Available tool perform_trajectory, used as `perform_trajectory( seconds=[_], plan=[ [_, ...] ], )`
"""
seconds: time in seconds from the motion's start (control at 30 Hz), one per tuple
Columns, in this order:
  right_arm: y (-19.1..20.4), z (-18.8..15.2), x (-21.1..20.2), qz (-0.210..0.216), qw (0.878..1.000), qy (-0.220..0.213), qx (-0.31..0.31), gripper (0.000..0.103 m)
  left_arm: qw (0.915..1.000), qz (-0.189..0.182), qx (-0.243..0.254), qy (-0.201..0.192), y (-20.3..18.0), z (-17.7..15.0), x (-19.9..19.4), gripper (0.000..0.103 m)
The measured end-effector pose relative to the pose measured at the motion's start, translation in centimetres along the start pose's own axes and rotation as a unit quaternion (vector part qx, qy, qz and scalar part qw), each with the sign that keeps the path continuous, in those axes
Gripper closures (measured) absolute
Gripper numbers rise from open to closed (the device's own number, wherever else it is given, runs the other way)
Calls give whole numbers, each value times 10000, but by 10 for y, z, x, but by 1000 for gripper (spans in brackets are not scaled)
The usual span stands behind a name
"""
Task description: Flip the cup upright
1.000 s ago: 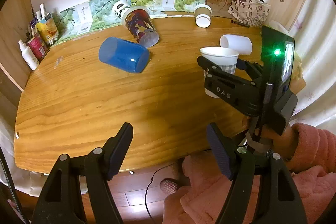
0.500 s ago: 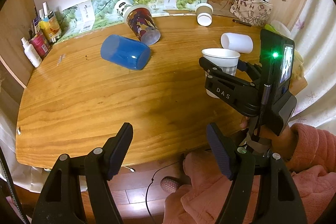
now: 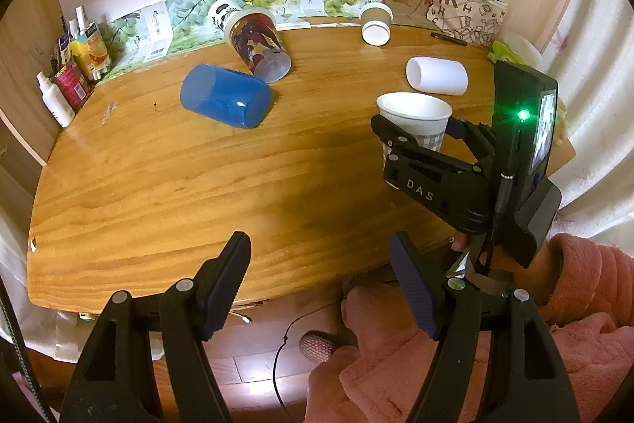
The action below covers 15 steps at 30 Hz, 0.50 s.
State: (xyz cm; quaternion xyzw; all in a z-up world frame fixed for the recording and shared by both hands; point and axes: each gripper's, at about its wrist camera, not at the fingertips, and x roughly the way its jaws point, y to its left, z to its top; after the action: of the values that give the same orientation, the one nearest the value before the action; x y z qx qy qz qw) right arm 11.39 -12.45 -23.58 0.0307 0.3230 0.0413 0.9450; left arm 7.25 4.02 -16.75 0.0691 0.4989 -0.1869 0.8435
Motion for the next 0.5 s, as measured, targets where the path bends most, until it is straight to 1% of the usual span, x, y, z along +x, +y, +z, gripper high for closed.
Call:
perform_trajectory(
  seconds=[0.13, 0.27, 0.5],
  plan=[
    [-1, -3, -5, 60, 10000, 31, 13, 35, 10000, -2, 20, 3, -4, -2, -1, 27],
    [-3, -9, -5, 143, 9996, 237, 48, 35, 10000, 6, 46, 14, -9, -5, -3, 27],
    [-5, -20, -9, 258, 9987, 436, 41, 35, 10000, 46, 41, 51, -15, -10, -5, 27]
  ],
)
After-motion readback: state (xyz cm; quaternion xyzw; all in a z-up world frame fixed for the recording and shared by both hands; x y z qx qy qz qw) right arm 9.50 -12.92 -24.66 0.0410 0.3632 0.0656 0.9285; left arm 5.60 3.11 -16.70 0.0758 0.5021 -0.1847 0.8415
